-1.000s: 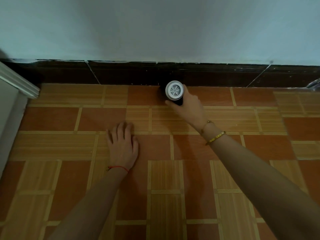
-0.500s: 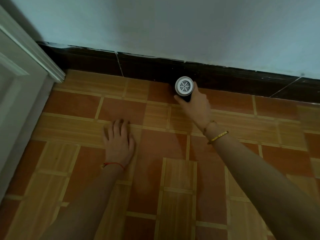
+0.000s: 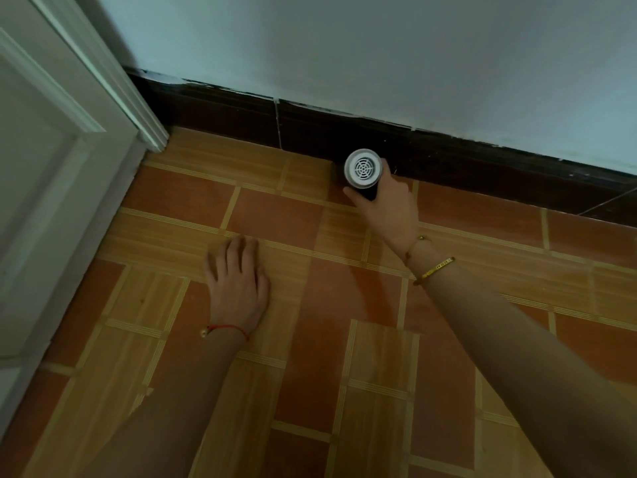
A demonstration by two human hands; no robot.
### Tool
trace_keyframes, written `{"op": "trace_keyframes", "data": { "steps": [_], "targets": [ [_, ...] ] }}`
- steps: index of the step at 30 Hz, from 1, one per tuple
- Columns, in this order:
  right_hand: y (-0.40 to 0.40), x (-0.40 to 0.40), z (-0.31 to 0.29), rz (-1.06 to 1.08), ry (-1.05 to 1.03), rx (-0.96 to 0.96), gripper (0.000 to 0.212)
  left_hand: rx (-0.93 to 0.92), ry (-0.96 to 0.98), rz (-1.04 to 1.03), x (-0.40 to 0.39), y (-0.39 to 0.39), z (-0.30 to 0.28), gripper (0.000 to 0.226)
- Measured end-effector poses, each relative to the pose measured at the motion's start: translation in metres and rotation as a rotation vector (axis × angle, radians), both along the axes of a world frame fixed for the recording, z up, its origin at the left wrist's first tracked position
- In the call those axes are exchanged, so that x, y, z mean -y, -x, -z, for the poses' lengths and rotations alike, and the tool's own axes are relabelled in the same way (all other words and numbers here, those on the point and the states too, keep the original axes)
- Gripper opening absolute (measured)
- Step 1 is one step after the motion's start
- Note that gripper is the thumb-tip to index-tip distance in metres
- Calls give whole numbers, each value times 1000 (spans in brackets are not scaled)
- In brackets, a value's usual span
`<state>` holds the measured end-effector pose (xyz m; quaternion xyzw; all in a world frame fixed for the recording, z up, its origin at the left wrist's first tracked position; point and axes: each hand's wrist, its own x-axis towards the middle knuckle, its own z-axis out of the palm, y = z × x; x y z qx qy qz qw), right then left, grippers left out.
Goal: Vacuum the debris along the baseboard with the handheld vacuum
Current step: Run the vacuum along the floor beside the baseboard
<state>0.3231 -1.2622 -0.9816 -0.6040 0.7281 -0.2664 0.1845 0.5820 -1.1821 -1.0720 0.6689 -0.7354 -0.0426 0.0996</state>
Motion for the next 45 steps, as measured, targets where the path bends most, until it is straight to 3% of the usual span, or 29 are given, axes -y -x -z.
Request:
{"op": "trace_keyframes", "data": {
  "steps": [20, 34, 45],
  "targets": [
    [-103, 59, 7, -208, 10, 135, 66, -46, 31, -49, 3, -33, 1, 50],
    [-54, 39, 6, -51, 19, 41, 66, 44, 10, -64, 3, -30, 0, 47],
    [-103, 62, 4, -148, -15, 137, 65, 41, -22, -127, -21, -69, -8, 49]
  ]
}}
